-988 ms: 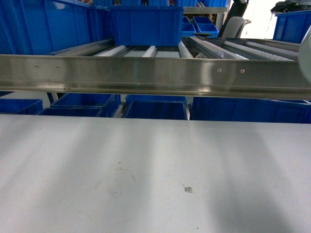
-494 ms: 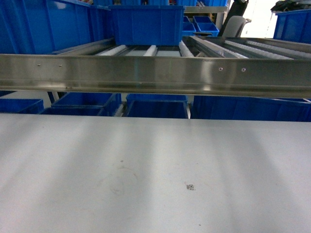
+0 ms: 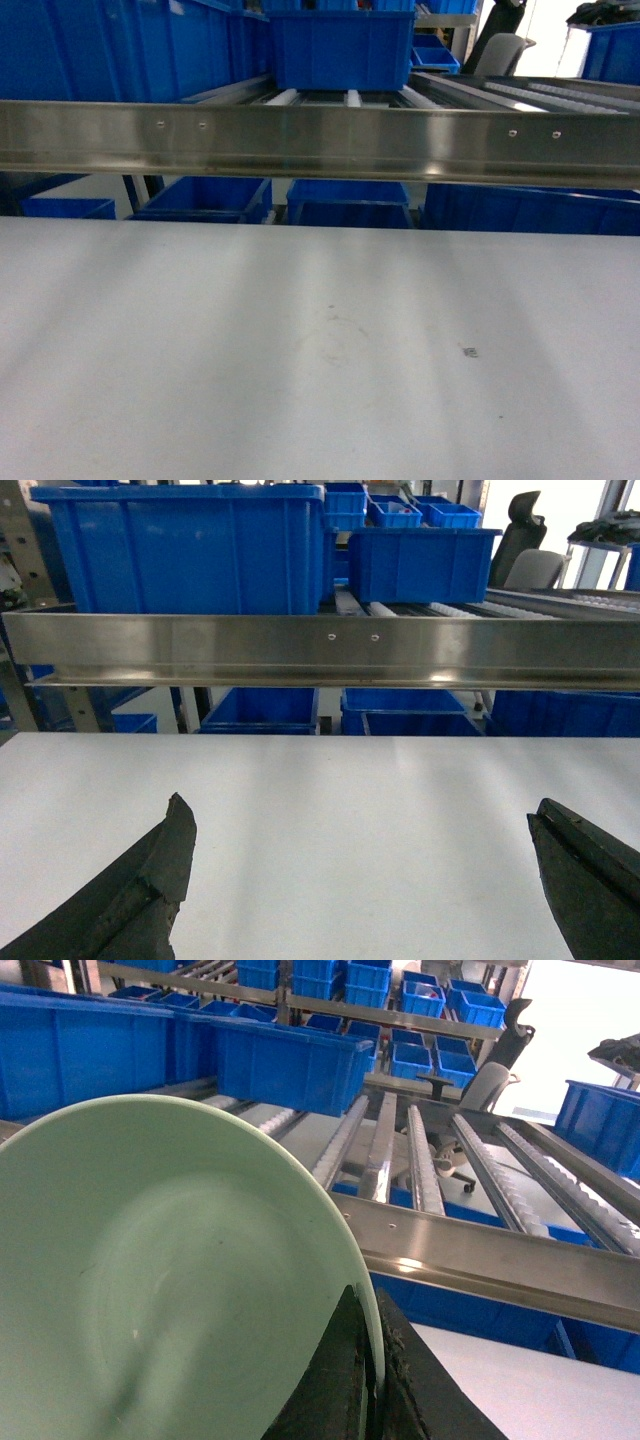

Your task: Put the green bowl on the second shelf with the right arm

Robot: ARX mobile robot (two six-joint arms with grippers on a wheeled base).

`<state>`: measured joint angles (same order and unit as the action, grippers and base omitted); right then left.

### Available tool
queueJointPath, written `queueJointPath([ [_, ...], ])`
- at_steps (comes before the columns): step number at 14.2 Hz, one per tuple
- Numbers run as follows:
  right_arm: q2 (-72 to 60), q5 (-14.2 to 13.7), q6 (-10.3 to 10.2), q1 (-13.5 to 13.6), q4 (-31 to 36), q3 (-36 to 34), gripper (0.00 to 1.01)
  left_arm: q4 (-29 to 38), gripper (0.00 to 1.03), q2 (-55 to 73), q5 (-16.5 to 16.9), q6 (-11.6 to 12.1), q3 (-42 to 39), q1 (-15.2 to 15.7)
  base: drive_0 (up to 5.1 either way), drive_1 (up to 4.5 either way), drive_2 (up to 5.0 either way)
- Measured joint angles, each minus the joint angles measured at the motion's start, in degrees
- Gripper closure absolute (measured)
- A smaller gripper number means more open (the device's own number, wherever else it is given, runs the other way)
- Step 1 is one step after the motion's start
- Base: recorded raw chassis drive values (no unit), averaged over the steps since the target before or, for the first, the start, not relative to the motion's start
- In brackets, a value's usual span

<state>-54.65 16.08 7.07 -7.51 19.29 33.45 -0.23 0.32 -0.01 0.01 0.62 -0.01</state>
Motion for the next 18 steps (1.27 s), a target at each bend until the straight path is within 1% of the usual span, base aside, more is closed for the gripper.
queueJointPath([
  [15,0.02,0.04,0.0,0.0,0.22,0.0,0.99,0.02,0.05,0.0,-0.02,0.02,0.0,0.0,-4.7,1.09,3.7],
  [18,0.07,0.07,0.0,0.0,0.28,0.0,0.99,0.09,0.05,0.0,-0.04,0.0,0.0,0.0,-4.9,2.03,2.7],
])
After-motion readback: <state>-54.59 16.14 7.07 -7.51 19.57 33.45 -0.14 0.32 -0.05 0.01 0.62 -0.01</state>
